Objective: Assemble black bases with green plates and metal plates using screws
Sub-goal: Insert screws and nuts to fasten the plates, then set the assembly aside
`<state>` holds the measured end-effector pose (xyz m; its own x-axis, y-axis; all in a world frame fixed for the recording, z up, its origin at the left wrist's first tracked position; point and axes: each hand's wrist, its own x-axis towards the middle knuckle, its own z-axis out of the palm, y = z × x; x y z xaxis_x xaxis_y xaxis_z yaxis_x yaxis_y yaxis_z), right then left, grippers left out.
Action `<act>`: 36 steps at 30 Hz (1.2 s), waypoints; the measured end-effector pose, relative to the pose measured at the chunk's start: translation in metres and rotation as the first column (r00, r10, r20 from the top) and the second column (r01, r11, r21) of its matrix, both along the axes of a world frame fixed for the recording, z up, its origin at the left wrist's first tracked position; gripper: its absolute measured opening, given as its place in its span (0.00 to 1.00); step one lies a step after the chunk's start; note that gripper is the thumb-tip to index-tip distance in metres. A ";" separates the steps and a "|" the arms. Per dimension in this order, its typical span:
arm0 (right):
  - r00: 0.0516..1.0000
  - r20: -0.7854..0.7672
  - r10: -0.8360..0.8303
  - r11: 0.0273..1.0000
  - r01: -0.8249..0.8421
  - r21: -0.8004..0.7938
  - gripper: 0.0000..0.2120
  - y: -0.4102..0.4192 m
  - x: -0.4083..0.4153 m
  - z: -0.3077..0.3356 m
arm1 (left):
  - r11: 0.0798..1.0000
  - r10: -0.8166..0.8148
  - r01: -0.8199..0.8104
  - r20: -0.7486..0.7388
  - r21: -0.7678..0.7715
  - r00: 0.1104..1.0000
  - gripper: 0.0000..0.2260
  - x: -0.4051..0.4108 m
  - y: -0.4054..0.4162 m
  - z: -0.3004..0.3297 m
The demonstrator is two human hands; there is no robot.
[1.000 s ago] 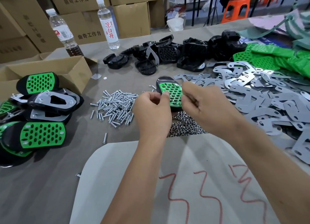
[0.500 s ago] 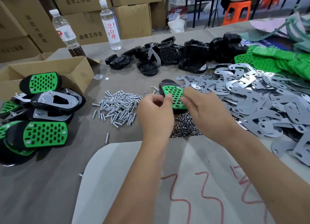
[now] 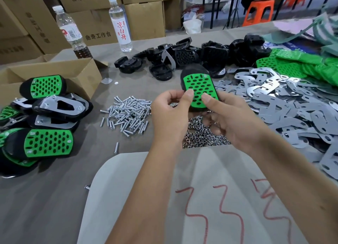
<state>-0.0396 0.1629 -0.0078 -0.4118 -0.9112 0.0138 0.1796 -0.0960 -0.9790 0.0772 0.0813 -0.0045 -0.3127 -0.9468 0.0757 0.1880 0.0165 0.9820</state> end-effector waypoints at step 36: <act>0.998 0.015 -0.057 0.971 0.052 0.234 0.07 0.001 -0.009 -0.005 | 0.869 0.063 0.385 0.842 -0.310 0.536 0.14 0.053 -0.030 0.007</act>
